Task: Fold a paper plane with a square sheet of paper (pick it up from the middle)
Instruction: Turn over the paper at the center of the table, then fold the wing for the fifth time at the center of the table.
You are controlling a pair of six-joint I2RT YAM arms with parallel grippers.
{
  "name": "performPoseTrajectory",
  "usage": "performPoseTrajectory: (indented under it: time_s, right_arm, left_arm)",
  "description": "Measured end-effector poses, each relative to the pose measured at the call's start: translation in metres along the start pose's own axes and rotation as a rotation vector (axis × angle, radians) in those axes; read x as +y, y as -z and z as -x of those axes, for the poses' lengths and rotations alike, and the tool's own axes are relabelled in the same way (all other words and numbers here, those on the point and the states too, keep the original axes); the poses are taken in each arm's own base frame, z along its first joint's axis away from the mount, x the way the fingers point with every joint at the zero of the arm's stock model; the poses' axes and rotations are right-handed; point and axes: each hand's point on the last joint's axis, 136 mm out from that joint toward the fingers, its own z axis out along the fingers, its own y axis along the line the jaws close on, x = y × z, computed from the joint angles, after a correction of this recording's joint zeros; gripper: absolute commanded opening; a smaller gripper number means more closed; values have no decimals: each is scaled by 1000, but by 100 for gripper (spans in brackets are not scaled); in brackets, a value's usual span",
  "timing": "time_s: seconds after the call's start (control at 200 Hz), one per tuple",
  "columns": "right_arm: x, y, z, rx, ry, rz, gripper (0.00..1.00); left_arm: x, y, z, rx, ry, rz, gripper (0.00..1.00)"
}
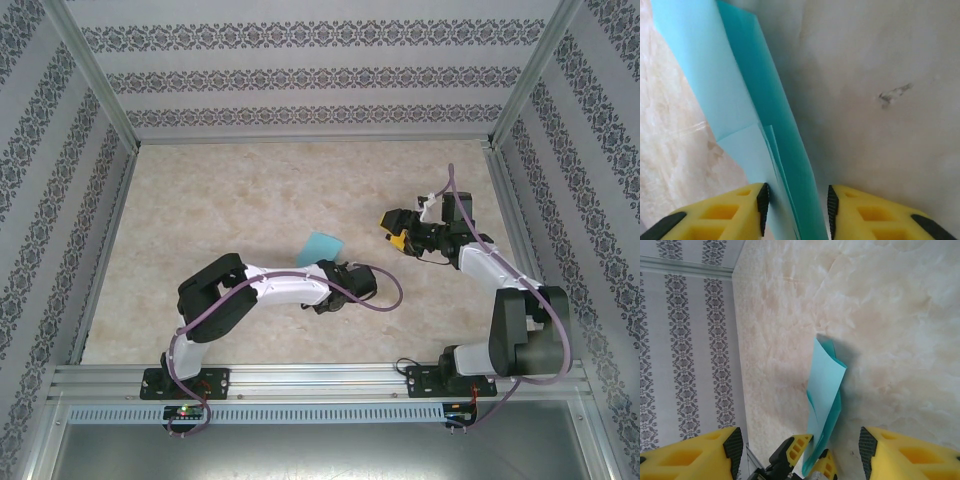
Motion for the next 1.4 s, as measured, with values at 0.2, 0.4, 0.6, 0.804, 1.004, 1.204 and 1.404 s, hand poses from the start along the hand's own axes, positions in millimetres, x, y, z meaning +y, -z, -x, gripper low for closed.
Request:
performPoseTrajectory:
  time_s: [0.2,0.4,0.6,0.804,1.004,1.204,1.404]
  right_arm:
    - [-4,-4,-2,15,-9,-4,62]
    - [-7,-16,-13,64,-6,-13,58]
    - [1,-30,-34,121,37,-18,50]
    - [23,-49,-69,184,108,-23,37]
    - [42,-80,-118,276,187,-52,29]
    - [46,-121,-149,345,237,-109,24]
    - [30,-149,-157,371,256,-189,20]
  left_arm:
    - [-6,17,7,-47,35,-97,58]
    - [5,65,21,-178,134,-235,66]
    - [45,91,18,-251,355,-399,66]
    - [105,80,-24,-266,689,-504,66]
    - [121,48,-50,-225,910,-615,67]
    - [125,29,-64,-200,1050,-693,68]
    - [129,25,-65,-208,1096,-727,68]
